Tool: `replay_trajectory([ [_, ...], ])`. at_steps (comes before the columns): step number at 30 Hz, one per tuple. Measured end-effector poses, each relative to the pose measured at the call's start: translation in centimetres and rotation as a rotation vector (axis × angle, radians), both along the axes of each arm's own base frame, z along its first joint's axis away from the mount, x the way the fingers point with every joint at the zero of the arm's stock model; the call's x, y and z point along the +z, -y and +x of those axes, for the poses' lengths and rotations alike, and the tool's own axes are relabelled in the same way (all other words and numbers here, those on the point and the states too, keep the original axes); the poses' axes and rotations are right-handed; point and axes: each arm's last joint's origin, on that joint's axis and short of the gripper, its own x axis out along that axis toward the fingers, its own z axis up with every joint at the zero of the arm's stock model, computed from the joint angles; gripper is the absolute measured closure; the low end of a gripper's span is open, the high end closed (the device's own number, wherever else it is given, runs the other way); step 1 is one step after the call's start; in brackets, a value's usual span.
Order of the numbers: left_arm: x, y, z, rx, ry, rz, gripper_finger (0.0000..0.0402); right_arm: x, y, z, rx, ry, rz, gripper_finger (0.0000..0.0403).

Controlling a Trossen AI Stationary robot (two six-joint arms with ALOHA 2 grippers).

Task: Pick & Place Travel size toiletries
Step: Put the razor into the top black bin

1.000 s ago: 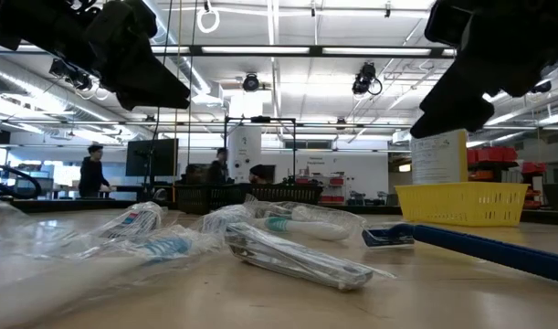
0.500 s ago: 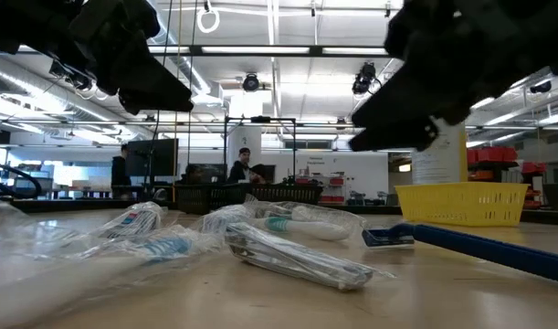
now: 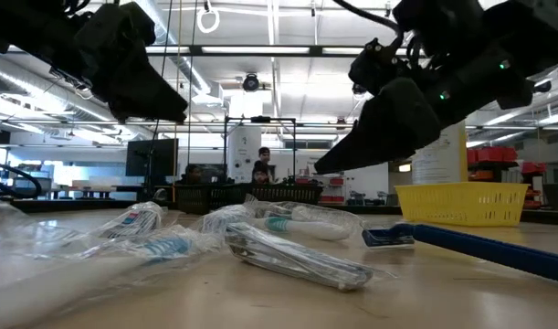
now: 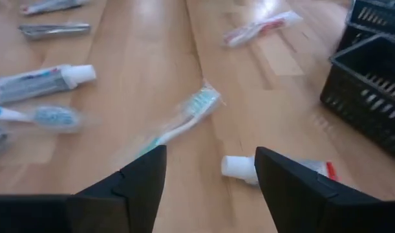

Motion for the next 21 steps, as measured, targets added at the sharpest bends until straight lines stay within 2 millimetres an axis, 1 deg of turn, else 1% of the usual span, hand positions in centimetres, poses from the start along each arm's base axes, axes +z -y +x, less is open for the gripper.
replay_trajectory([
  [3,-0.7,-0.2,-0.4,0.035,-0.058,-0.033,0.0209,0.0,0.7,0.2,-0.007,-0.005,-0.031,0.015],
  [6,-1.5,-0.5,-1.0,0.099,-0.139,-0.037,0.0209,0.0,1.4,0.3,-0.028,-0.005,-0.029,0.0149],
  [8,-2.0,-0.6,-1.4,0.147,-0.176,-0.069,0.0209,0.0,1.7,0.4,-0.008,-0.01,-0.015,0.0152],
  [10,-2.3,-0.7,-1.6,0.182,-0.187,-0.125,0.0209,0.0,2.0,0.5,0.013,-0.015,-0.01,0.0157],
  [13,-2.4,-0.6,-1.8,0.188,-0.197,-0.2,0.0209,-0.1,2.6,0.5,0.003,-0.022,-0.022,0.0166],
  [18,-2.4,-0.6,-1.8,0.194,-0.191,-0.236,0.0209,-0.1,4.1,0.7,-0.048,-0.024,-0.006,0.0175],
  [21,-2.4,-0.6,-1.8,0.197,-0.19,-0.239,0.0209,-0.1,4.5,0.8,-0.052,-0.024,0.008,0.0175],
])
